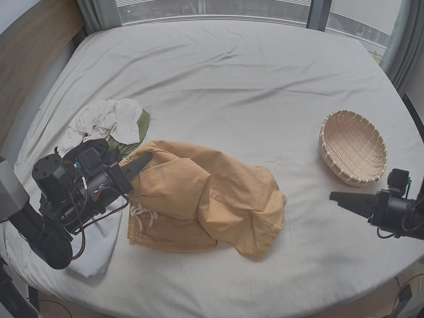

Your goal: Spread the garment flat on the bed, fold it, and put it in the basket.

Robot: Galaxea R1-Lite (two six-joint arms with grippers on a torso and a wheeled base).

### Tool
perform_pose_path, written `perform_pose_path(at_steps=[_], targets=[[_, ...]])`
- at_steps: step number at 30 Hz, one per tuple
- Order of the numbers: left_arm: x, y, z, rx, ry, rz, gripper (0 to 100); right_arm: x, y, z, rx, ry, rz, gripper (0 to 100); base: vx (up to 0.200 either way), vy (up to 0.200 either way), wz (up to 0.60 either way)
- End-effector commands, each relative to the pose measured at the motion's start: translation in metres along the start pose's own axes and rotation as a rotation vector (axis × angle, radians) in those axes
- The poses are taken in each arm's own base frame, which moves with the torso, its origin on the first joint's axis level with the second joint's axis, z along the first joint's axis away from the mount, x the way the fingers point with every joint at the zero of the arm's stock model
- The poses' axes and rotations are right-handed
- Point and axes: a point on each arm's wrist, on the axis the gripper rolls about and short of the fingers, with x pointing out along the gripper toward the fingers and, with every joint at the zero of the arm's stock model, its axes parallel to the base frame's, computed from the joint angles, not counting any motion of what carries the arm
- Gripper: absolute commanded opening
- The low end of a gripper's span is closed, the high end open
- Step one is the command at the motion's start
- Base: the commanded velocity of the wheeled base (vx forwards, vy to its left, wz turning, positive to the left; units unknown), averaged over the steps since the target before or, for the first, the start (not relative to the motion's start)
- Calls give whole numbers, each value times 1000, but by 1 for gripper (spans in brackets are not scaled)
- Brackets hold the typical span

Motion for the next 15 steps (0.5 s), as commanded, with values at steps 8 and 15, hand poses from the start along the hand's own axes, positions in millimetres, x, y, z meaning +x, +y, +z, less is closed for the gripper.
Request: perform_pose_path(at_steps=[8,15], targets=[[1,1,-4,1,15,3,0,73,-43,-35,73,182,-44,100,0,0,0],[2,-1,-6,1,18,-4,0,88,-54,-44,77,200,-65,100,0,0,0]])
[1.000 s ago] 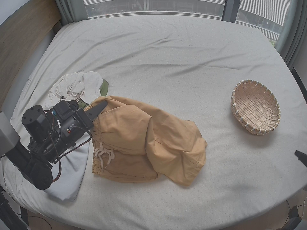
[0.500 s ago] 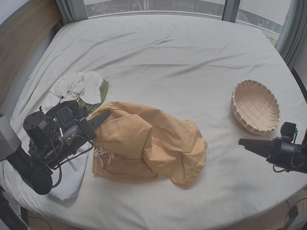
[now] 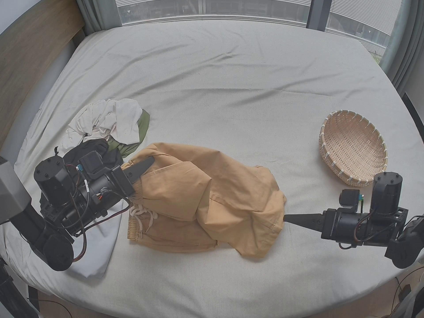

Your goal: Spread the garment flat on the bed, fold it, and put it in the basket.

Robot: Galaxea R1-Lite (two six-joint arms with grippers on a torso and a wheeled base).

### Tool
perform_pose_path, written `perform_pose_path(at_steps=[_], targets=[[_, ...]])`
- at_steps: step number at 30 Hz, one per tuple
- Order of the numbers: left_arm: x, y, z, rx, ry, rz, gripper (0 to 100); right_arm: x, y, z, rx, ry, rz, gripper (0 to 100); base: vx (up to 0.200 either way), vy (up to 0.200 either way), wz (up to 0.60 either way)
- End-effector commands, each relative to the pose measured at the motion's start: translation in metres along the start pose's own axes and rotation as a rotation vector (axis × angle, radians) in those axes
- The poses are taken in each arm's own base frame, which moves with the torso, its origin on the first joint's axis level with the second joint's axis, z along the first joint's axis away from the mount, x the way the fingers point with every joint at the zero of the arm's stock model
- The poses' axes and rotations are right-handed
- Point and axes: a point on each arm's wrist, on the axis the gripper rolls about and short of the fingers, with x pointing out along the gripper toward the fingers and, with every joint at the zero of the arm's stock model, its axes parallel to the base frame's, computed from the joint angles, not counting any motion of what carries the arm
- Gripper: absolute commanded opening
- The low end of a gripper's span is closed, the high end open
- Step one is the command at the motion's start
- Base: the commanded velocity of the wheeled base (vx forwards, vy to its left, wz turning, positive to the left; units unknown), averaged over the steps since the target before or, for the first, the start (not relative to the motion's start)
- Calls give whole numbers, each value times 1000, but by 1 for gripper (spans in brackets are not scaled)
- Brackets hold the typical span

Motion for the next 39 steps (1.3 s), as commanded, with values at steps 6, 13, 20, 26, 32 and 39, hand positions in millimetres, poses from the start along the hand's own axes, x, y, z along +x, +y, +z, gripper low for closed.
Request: perform_pose_path(at_steps=[6,13,20,26,32,39], targets=[[1,-1,-2,-2,4,-1,0,33,-15,-23,-33,55,-95,100,0,0,0],[0,-1,-2,-1,5,0,0,50,-18,-29,-51,29,-60,100,0,0,0],[0,-1,-1,0,3,0,0,59,-25,-31,-62,-10,-75,100,0,0,0],[0,0,-2,-1,3,2,0,64,-22,-35,-67,-27,-49,100,0,0,0],[0,0,-2,-1,4,3,0,67,-12,-37,-54,-33,-3,100,0,0,0],[1,-1,-1,1,2,-1,0,79,-14,-40,-76,-94,34,100,0,0,0]])
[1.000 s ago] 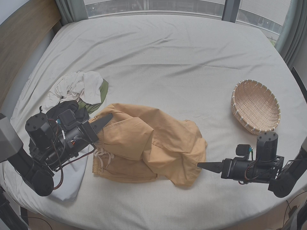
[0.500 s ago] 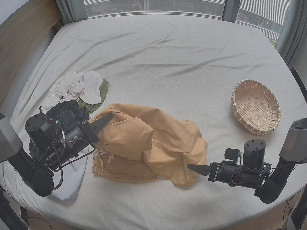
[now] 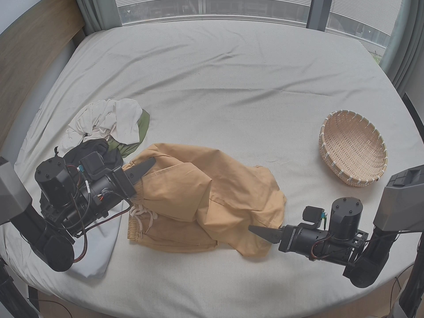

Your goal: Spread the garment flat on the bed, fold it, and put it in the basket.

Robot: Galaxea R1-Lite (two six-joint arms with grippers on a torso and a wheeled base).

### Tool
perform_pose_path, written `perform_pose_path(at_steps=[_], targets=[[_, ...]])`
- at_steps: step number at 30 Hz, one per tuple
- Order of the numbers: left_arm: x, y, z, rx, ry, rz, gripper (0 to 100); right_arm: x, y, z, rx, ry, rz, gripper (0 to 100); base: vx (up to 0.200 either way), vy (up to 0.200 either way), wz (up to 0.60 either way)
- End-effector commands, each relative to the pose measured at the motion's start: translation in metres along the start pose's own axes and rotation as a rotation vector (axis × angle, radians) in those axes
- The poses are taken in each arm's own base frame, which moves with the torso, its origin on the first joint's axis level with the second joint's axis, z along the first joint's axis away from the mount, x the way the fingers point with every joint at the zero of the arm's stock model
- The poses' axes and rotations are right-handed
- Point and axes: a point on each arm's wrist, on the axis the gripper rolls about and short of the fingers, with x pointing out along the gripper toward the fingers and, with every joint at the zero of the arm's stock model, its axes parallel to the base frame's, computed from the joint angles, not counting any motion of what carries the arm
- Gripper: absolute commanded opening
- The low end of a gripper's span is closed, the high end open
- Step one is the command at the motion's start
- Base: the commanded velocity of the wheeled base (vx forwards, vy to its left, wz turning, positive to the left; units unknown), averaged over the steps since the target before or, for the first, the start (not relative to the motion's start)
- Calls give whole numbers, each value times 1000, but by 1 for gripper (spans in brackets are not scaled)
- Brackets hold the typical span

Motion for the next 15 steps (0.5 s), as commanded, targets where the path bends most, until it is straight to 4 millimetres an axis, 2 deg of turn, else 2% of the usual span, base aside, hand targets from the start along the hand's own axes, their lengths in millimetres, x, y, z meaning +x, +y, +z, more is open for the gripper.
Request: perform_pose_path(at_steps=[1,8,9,14,15], targets=[[1,0,0,0,-1,-2,0,7,-5,-8,3,17,-7,100,0,0,0],[2,3,-3,-4,7,6,0,8,-11,-9,12,23,-30,100,0,0,0],[2,3,-2,-4,6,7,0,8,-12,-10,13,22,-37,0,0,0,0],[2,3,-2,-4,6,7,0,9,-10,-5,10,-17,-59,0,0,0,0],[3,4,-2,-4,5,7,0,3,-7,-1,6,-34,-60,0,0,0,0]])
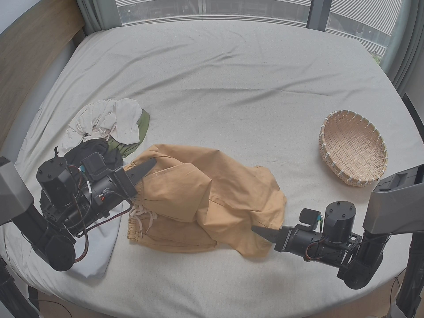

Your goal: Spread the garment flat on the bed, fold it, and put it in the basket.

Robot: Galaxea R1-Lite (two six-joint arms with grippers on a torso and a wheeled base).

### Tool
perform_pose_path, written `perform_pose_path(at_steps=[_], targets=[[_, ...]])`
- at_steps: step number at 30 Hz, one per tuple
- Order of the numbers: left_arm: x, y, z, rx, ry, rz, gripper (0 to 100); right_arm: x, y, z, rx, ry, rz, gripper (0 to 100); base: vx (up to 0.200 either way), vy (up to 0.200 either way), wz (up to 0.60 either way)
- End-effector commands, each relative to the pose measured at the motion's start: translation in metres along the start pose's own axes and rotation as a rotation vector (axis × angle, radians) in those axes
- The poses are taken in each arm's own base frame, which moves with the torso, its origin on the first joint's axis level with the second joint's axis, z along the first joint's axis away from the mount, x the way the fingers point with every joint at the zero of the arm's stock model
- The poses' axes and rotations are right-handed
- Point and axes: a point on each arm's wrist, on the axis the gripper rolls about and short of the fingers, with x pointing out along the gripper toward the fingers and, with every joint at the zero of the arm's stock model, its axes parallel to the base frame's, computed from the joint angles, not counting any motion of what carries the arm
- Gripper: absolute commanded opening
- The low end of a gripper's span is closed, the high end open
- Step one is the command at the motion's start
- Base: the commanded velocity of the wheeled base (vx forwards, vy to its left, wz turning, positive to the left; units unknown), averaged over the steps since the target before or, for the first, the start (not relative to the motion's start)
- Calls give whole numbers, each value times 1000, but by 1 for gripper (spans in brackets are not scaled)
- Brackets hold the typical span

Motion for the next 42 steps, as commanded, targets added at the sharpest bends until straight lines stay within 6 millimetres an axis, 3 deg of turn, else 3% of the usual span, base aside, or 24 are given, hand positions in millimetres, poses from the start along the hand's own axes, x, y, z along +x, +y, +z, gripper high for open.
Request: perform_pose_path(at_steps=[1,6,16,29,30,42], targets=[[1,1,0,-1,1,-1,0,-9,5,6,-3,-27,4,0,0,0,0],[1,1,0,-1,1,-1,0,-18,8,14,1,-57,8,0,0,0,0],[3,11,3,-1,-25,39,0,-50,-5,65,2,-262,-28,0,0,0,0],[5,10,5,1,-33,35,0,-31,-12,34,23,-75,24,0,0,0,0],[5,10,5,1,-33,35,0,-30,-11,36,20,-81,30,100,0,0,0],[12,12,4,4,-34,25,0,-15,-2,42,-4,-105,80,100,0,0,0]])
